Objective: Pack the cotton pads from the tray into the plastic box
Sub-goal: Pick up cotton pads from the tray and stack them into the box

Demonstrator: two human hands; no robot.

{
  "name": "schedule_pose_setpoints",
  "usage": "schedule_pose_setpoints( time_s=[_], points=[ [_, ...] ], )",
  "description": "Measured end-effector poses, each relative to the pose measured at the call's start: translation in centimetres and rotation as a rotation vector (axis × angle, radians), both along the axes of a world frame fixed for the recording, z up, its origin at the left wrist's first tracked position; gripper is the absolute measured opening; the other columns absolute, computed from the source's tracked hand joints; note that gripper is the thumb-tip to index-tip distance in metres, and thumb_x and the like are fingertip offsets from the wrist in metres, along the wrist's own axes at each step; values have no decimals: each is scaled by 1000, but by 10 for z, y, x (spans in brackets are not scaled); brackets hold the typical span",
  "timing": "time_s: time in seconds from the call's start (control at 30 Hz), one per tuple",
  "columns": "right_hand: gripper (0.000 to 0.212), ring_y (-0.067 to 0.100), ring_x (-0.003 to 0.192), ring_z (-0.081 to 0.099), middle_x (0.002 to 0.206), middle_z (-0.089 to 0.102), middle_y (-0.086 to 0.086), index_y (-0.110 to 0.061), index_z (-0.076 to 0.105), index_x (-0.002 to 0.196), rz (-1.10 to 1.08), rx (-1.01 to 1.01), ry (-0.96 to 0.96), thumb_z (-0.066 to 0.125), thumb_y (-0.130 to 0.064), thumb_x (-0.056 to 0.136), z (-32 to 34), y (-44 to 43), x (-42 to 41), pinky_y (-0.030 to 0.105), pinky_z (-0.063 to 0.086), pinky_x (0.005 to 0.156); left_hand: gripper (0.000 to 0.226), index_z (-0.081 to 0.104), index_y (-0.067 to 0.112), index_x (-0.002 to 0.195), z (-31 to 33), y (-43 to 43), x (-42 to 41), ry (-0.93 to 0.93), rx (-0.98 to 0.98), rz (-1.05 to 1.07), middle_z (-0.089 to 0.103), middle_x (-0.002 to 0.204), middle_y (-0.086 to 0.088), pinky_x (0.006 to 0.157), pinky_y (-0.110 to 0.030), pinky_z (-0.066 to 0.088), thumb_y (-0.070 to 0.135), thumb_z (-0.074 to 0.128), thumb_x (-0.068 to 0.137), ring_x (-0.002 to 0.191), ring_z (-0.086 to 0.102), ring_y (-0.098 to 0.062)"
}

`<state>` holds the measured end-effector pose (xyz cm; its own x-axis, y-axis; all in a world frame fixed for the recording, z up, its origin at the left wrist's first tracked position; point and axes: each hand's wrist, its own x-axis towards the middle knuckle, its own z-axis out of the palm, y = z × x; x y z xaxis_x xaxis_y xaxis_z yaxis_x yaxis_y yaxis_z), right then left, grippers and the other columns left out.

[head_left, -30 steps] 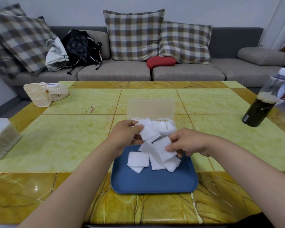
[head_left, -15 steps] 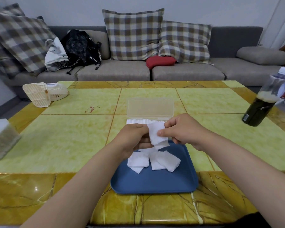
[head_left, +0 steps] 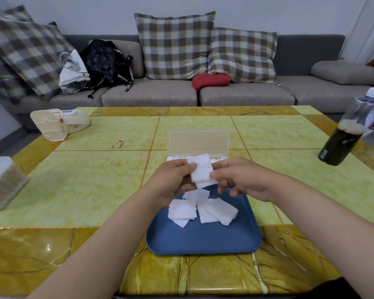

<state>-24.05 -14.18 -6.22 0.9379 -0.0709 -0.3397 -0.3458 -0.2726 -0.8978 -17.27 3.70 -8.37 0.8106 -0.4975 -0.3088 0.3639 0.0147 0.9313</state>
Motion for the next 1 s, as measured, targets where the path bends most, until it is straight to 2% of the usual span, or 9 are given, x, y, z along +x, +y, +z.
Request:
schedule_pose_setpoints(
  time_s=[0.1,0.23,0.37,0.47,0.6,0.7,0.77,0.87,1.0],
  points=[
    [15,11,57,56,70,68,-3,-10,78,104,-22,13,-4,72,-7,91,-6,0,2,24,41,50,20,67,3,114,-1,-1,0,40,-39,55,78,104,-14,70,-29,63,14,57,102,88,77,-24],
    [21,11,54,52,78,67,5,-6,77,107,-86,119,2,77,-5,86,-6,-3,5,24,44,48,18,65,3,113,-1,-3,0,86,-107,121,76,102,-14,66,-30,63,13,54,103,81,77,-23],
    [24,11,55,52,85,65,7,-9,76,110,-56,146,3,75,-3,87,-5,-8,5,24,46,49,19,64,3,115,0,-4,1,126,-178,178,77,101,-12,63,-30,62,13,53,103,80,77,-23],
    [25,12,56,54,76,64,3,-12,74,112,-23,97,24,69,-1,90,-3,-11,4,26,46,50,19,63,4,116,0,-4,1,134,-176,190,75,108,-14,66,-33,64,14,54,103,85,78,-26],
    [23,15,50,52,93,64,9,-9,70,108,-171,-18,73,61,1,89,-1,-15,7,26,41,44,19,65,4,115,-4,-2,3,109,-112,292,74,108,-12,74,-36,64,15,57,102,92,76,-29],
    [11,16,50,49,90,59,8,-9,66,93,-322,-47,-30,59,-1,90,4,-20,7,24,29,40,21,65,1,116,-7,1,6,39,-55,354,72,107,-12,73,-34,64,14,59,101,83,75,-25],
    [8,15,50,49,90,60,8,-7,65,94,-305,57,-103,61,-2,90,8,-17,7,24,24,41,19,67,-1,112,-7,-1,5,16,-35,337,73,108,-14,74,-35,65,12,60,100,82,75,-24],
    [5,15,49,48,87,63,8,-7,66,89,-181,166,-90,64,-3,90,9,-4,6,21,21,38,19,69,-2,110,-5,-6,0,28,-39,230,76,106,-16,71,-33,64,10,60,99,85,76,-25],
    [6,13,46,46,83,66,8,-4,72,91,-167,25,-33,70,-6,86,4,7,9,20,21,38,23,73,2,110,0,-9,-7,34,-71,72,78,103,-13,76,-30,62,7,55,97,91,77,-25]
  ],
)
